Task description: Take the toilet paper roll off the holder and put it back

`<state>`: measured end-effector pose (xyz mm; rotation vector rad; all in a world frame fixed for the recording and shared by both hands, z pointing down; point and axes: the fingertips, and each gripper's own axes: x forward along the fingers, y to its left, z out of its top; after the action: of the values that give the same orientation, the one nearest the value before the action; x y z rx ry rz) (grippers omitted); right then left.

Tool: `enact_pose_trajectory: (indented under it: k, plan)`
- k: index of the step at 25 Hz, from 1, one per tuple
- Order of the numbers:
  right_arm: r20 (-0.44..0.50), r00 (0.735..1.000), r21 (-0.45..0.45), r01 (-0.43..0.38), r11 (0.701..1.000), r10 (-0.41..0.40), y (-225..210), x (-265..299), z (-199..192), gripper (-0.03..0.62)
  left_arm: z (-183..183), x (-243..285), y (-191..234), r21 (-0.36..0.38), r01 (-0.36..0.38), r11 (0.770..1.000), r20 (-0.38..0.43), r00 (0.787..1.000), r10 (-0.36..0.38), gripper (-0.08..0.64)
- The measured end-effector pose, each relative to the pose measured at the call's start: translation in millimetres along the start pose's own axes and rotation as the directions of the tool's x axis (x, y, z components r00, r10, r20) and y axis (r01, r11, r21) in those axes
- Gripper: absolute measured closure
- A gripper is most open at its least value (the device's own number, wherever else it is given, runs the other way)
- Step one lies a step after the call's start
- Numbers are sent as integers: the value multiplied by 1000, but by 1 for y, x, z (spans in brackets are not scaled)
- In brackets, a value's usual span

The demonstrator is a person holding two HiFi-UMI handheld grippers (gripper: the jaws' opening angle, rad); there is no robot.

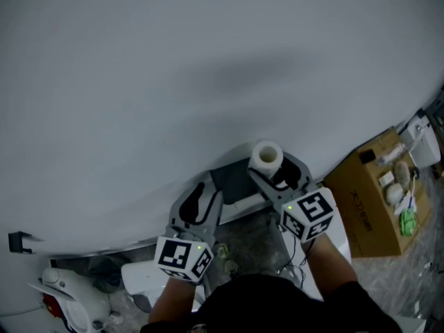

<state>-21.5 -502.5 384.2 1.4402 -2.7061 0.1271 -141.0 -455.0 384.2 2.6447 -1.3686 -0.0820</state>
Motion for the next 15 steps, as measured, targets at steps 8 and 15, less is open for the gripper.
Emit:
enact_pose_trajectory:
  k: [8, 15]
  plan:
    - [0, 1000, -9, -28, 1000, 28, 0, -1, 2, 298, 3, -1, -4, 6, -21, 1000, -6, 1000, 21, 410]
    - [68, 997, -51, -23, 998, 26, 3, -15, 21, 299, 7, -8, -11, 15, -45, 999, 2, 999, 45, 410]
